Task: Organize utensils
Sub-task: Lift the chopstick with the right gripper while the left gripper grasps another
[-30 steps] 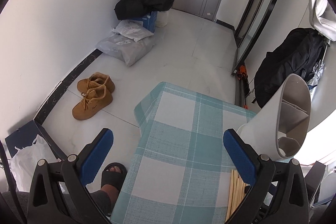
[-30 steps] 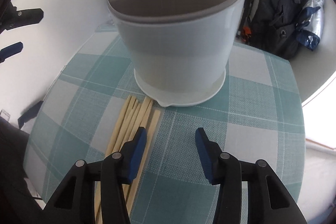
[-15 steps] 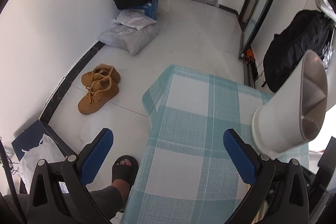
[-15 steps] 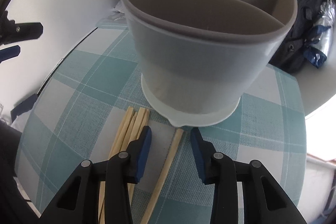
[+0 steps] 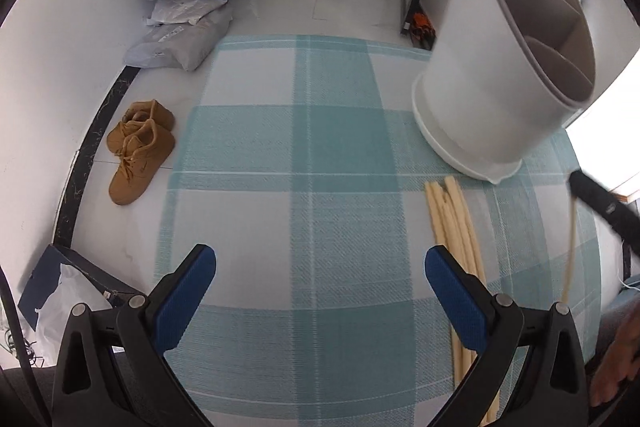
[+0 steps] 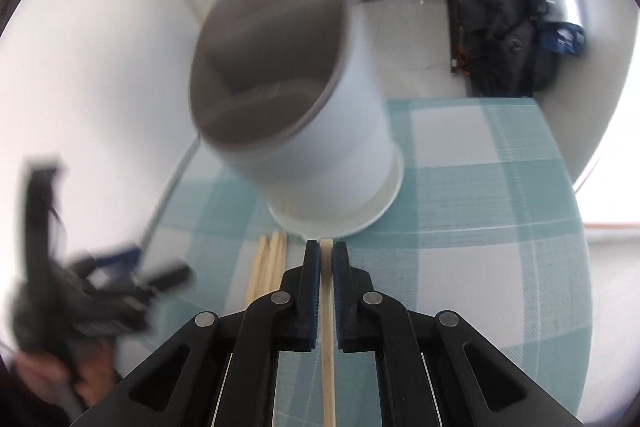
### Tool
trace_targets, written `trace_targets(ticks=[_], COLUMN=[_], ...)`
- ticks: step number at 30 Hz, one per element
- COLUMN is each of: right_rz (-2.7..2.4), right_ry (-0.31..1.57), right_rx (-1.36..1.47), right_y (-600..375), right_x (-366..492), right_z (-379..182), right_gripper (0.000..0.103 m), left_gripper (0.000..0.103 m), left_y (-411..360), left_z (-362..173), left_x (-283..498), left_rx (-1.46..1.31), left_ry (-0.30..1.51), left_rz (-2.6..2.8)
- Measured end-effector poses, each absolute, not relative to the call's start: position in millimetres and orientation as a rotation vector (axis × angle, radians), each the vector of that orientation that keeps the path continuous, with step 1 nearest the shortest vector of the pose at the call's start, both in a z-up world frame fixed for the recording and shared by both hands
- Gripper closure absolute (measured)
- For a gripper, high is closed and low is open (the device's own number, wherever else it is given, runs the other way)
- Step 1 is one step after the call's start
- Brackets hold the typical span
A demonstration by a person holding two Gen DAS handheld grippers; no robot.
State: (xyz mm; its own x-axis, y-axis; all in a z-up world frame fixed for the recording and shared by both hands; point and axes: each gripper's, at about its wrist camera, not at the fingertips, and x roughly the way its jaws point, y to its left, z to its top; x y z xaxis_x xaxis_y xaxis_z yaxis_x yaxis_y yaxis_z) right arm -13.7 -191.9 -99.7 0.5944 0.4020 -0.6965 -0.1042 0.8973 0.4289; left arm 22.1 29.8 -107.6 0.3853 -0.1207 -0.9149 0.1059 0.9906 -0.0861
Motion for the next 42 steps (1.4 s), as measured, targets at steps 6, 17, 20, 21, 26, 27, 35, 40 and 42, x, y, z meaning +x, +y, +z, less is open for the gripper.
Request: trace_targets(ticks=[6, 17, 20, 21, 26, 27, 35, 40, 42], right_rz=[0.272, 0.221, 0.227, 0.229, 0.23, 0.227, 0.233, 0.234, 0.236], right_ry=[0.795, 0.715, 0.7, 0.698, 0.696, 0.698, 0.718, 0.693, 0.679], right_rx=[0.601, 0.704, 0.676, 0.67, 0.643, 0.642, 0.617, 0.576, 0.56], right_y=[-233, -281, -279, -278, -278, -277, -272, -268, -265], right_x=[-22, -44, -46, -49, -50, -51, -49, -51, -53], right_z=[-91, -76, -71, -70, -69, -68, -71, -65, -62], right_gripper=[0.098, 0.098, 0.098, 0.098, 0.098, 0.098, 0.098, 0.098, 0.098], left_gripper=[0.001, 0.001, 0.001, 0.001, 0.005, 0.012, 0.099, 0.102, 0.102], left_y=[12, 7, 1, 0, 3, 3, -16, -11, -4], left_z=[-120, -125, -129, -130, -131, -129, -123, -123, -119], left_x=[19, 30, 35, 36, 39, 40, 51, 51, 51], left_rx=[0.043, 0.028, 0.075, 0.079, 0.057, 0.055, 0.08, 0.047, 0.002], left_ry=[1.216, 1.245, 1.252, 1.254, 1.259, 1.25, 1.24, 1.233, 1.224], left_rz=[-0.169, -0.136, -0.104, -0.101, -0.09, -0.088, -0.133, -0.112, -0.122])
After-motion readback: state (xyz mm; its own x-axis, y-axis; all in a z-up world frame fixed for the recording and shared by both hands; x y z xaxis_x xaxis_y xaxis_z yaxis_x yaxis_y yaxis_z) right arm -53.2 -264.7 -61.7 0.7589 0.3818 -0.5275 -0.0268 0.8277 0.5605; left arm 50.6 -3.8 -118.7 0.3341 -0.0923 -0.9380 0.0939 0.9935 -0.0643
